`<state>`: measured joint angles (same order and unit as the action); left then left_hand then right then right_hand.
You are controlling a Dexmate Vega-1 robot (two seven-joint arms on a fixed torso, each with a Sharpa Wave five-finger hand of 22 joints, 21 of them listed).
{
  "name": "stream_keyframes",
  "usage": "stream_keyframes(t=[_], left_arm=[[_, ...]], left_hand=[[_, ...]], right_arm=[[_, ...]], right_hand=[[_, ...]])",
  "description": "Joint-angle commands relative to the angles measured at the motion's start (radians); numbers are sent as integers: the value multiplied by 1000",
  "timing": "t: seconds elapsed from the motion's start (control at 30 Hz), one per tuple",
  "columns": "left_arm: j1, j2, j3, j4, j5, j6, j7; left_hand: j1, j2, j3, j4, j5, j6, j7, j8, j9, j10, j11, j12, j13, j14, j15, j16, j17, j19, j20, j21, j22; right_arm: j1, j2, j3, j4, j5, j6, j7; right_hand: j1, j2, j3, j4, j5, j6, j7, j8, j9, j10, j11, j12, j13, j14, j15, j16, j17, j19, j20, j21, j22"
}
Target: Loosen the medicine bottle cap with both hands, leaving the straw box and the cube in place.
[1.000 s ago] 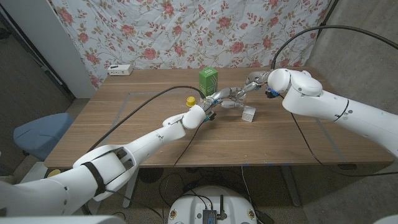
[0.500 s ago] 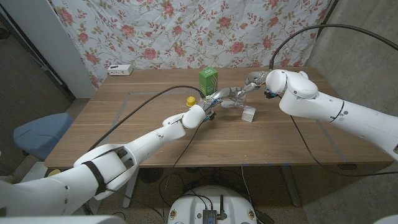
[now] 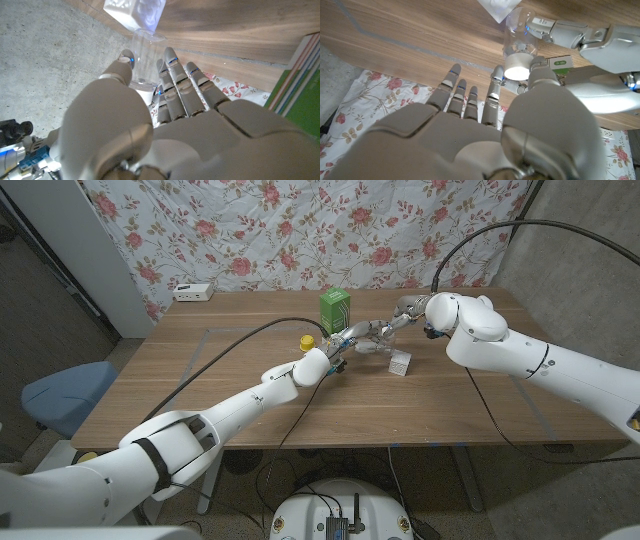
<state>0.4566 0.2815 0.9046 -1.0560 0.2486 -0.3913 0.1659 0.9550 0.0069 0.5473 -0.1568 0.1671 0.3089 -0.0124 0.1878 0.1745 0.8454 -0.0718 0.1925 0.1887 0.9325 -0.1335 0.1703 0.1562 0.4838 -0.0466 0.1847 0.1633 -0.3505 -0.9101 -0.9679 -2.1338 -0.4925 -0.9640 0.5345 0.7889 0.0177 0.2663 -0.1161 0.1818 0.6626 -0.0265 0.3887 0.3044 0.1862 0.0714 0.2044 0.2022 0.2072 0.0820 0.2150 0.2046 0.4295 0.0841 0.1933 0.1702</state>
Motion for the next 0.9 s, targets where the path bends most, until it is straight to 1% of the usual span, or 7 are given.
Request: stream_keyframes(t=[0.03, 0.27, 0.63, 0.7, 0.9], left_arm=[[-3, -2, 1, 8, -3, -7, -2], [-1, 0, 0, 3, -3, -4, -1], [1, -1, 0, 3, -3, -5, 0], [0, -2, 0, 6, -4, -5, -1], [-6, -6, 2, 17, -5, -10, -2]], left_hand=[[1, 12, 7, 4, 7, 1, -3, 0, 3, 75, -70, 4, 5, 8, -67, 3, 4, -3, -26, 1, 2], [1, 12, 7, 4, 7, 1, -3, 0, 3, 73, -69, 3, 5, 8, -68, 3, 4, -3, -26, 1, 2], [-1, 11, 7, 4, 6, 1, -5, 0, 3, 77, -71, 5, 5, 8, -67, 3, 4, -3, -26, 1, 2], [-2, 11, 7, 4, 6, 1, -4, 0, 3, 76, -68, 4, 5, 8, -67, 3, 4, -2, -26, 2, 2], [-3, 11, 8, 5, 6, 1, -4, 0, 3, 73, -70, 3, 5, 8, -66, 3, 4, -4, -26, 1, 2]], right_arm=[[-24, 9, 22, 5, -13, 11, -17], [-34, 9, 30, 1, -17, 13, -22], [-44, 11, 38, 0, -23, 18, -26], [-44, 13, 38, 2, -25, 18, -25], [-47, 15, 43, 4, -28, 24, -28]], right_hand=[[10, 3, 4, -9, 6, 20, -2, 12, 4, 22, -2, 8, 3, 17, -3, 12, 1, 8, -1, 10, 3], [21, 9, 9, -17, 7, 42, -10, 23, 6, 30, -3, 9, 3, 26, -17, 15, 2, 18, -4, 12, 3], [36, 21, 17, -26, 8, 72, -24, 38, 5, 47, -5, 11, 3, 38, -24, 20, 3, 29, -14, 12, 2], [38, 22, 17, -27, 8, 74, -25, 39, 4, 49, -6, 11, 3, 39, -25, 20, 3, 29, -15, 12, 2], [46, 25, 20, -32, 8, 95, -30, 48, 3, 61, -12, 13, 3, 44, -30, 21, 3, 34, -16, 12, 2]])
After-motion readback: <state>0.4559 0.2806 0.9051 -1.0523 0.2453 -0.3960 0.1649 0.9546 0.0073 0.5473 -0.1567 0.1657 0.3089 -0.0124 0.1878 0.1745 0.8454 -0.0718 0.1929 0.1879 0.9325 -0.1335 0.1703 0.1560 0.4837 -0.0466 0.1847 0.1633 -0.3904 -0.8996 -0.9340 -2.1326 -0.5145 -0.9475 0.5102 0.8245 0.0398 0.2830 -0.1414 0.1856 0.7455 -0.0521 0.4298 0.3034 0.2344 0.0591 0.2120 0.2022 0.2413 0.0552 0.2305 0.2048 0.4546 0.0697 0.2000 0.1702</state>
